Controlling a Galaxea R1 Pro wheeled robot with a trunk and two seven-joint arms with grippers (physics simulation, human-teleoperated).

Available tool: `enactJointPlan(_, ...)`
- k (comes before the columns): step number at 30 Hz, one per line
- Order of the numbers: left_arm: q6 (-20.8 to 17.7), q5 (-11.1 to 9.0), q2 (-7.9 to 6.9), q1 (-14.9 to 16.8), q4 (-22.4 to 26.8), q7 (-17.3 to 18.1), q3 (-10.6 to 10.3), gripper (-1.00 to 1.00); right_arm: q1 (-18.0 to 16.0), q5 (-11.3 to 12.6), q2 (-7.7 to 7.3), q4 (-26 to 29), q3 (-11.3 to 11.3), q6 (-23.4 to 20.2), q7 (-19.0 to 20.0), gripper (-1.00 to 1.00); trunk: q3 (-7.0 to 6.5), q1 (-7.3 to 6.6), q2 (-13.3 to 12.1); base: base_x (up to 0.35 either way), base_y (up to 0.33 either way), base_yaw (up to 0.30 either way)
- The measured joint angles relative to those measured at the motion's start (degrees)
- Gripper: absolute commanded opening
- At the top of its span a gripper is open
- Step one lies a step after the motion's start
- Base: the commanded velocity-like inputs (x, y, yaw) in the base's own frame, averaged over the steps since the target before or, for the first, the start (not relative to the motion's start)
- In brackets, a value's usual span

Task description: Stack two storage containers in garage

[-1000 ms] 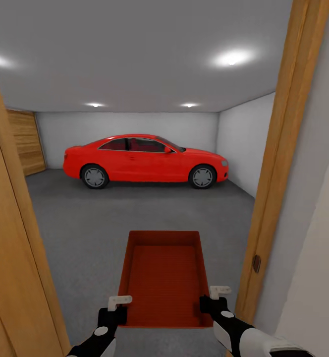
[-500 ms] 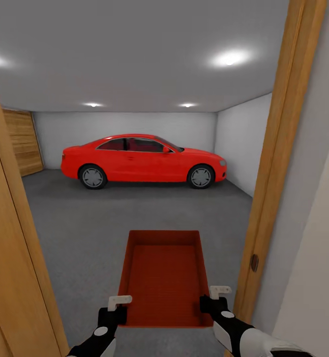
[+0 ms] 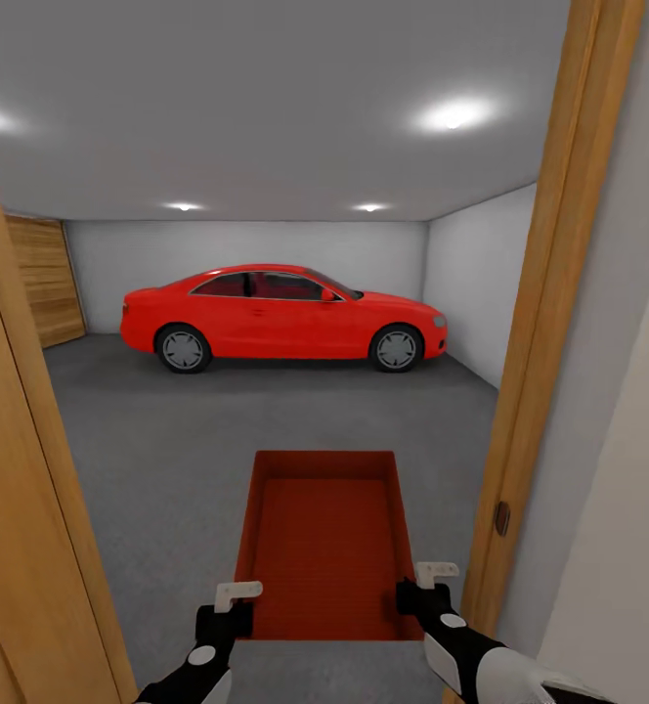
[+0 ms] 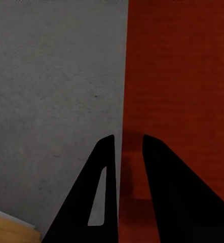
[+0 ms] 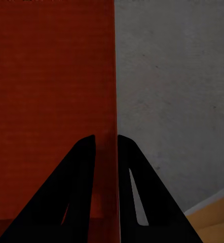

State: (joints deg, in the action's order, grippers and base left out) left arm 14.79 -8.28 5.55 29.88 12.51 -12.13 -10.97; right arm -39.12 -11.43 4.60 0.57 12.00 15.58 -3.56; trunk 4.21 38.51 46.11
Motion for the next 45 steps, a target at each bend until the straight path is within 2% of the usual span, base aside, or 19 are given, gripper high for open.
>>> enactJointPlan(7, 0.11, -3.12, -0.12, 0.00, -0.22, -0.73, -3.23, -1.00, -0.01, -4.66, -0.03, -0.06, 4.47, -0.06, -0.09, -1.00, 0.00, 0.00, 0.00, 0.000, 0.000, 0.000)
enactJointPlan(8, -0.03, 5.36, 0.00, 0.02, 0.01, 1.35, 5.95, -1.00, 0.01, 10.09, 0.70, 0.13, -10.28, -0.09, -1.20, -1.00, 0.00, 0.00, 0.00, 0.000, 0.000, 0.000)
enactJointPlan(9, -0.10, 5.90, 0.03, 0.02, 0.05, 1.57, 6.44, -1.00, 0.04, 12.22, 0.59, 0.10, -12.20, -0.10, -0.94, -1.00, 0.00, 0.00, 0.00, 0.000, 0.000, 0.000)
enactJointPlan(17, -0.09, 5.86, 0.02, 0.02, 0.04, 1.56, 6.41, -1.00, 0.04, 12.50, 0.61, 0.12, -12.48, -0.10, -0.97, -1.00, 0.00, 0.00, 0.00, 0.000, 0.000, 0.000)
enactJointPlan(24, -0.09, 5.79, 0.02, 0.02, 0.04, 1.55, 6.33, -1.00, 0.03, 14.40, 0.60, 0.10, -14.21, -0.14, -0.99, -1.00, 0.00, 0.00, -0.01, 0.000, 0.000, 0.056)
enactJointPlan(38, -0.03, 5.87, 0.03, 0.03, 0.05, 1.54, 6.35, -1.00, 0.05, 14.60, 0.60, 0.08, -14.36, 0.01, -0.97, -1.00, 0.00, 0.00, 0.00, 0.004, 0.000, 0.098)
enactJointPlan(45, -0.10, 6.02, -0.01, 0.03, -0.02, 1.61, 6.48, -1.00, 0.06, 14.63, 0.66, 0.04, -14.40, -0.05, -1.08, -1.00, 0.00, -0.03, 0.01, 0.230, 0.000, 0.001)
